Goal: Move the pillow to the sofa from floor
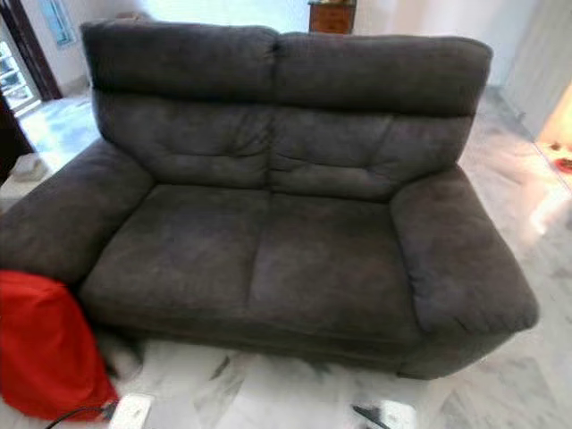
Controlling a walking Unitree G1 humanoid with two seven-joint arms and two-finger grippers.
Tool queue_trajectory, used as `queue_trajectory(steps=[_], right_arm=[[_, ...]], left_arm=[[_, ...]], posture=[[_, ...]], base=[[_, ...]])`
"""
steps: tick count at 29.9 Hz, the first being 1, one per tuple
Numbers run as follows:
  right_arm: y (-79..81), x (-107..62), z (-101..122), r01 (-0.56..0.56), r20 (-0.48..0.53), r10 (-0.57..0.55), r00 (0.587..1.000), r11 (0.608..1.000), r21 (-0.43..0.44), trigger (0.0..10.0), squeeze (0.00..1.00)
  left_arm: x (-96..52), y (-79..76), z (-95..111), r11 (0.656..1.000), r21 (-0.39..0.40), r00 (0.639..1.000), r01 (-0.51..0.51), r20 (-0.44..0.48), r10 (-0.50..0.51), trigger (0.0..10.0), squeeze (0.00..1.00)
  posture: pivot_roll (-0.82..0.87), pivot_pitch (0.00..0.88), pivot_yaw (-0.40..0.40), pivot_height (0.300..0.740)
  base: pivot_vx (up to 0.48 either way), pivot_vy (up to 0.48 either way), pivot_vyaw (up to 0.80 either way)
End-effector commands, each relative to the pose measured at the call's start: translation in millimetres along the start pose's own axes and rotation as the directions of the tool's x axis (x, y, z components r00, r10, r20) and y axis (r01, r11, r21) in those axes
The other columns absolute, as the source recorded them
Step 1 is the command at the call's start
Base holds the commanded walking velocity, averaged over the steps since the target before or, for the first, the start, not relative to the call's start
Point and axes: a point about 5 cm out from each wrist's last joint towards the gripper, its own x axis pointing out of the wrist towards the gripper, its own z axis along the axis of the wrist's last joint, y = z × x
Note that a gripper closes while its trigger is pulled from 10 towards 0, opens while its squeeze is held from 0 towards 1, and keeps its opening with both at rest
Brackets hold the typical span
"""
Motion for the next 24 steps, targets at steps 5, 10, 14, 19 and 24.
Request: queue_trajectory(steps=[5, 10, 14, 19, 24], right_arm=[[27.9, -9.7, -43.8, -0.131, -0.163, 0.151, 0.975, 0.983, 0.128, 10.0, 0.0], [28.3, -9.5, -43.0, -0.139, -0.163, 0.157, 0.974, 0.983, 0.116, 10.0, 0.0], [28.1, -9.5, -43.0, -0.139, -0.163, 0.157, 0.974, 0.983, 0.116, 10.0, 0.0], [28.2, -9.5, -43.0, -0.138, -0.163, 0.157, 0.974, 0.983, 0.118, 10.0, 0.0], [28.4, -9.2, -42.1, -0.144, -0.162, 0.16, 0.974, 0.984, 0.102, 10.0, 0.0]], left_arm=[[-5.9, 22.7, -22.4, 0.983, -0.158, 0.989, -0.092, -0.127, 0.073, 10.0, 0.0], [-5.9, 22.9, -22.1, 0.983, -0.161, 0.989, -0.093, -0.126, 0.073, 10.0, 0.0], [-5.8, 22.8, -22.0, 0.982, -0.162, 0.989, -0.093, -0.126, 0.073, 10.0, 0.0], [-5.8, 22.9, -21.9, 0.982, -0.163, 0.989, -0.094, -0.126, 0.074, 10.0, 0.0], [-5.7, 23.1, -21.5, 0.982, -0.165, 0.989, -0.095, -0.124, 0.075, 10.0, 0.0]], posture=[[0.14, 0.042, 0.082, 0.74], [0.14, 0.046, 0.082, 0.74], [0.14, 0.047, 0.082, 0.74], [0.14, 0.048, 0.081, 0.74], [0.14, 0.048, 0.081, 0.74]], base=[[0.0, 0.48, 0.0], [0.0, 0.48, 0.0], [0.0, 0.48, 0.0], [0.0, 0.48, 0.0], [0.0, 0.48, 0.0]])
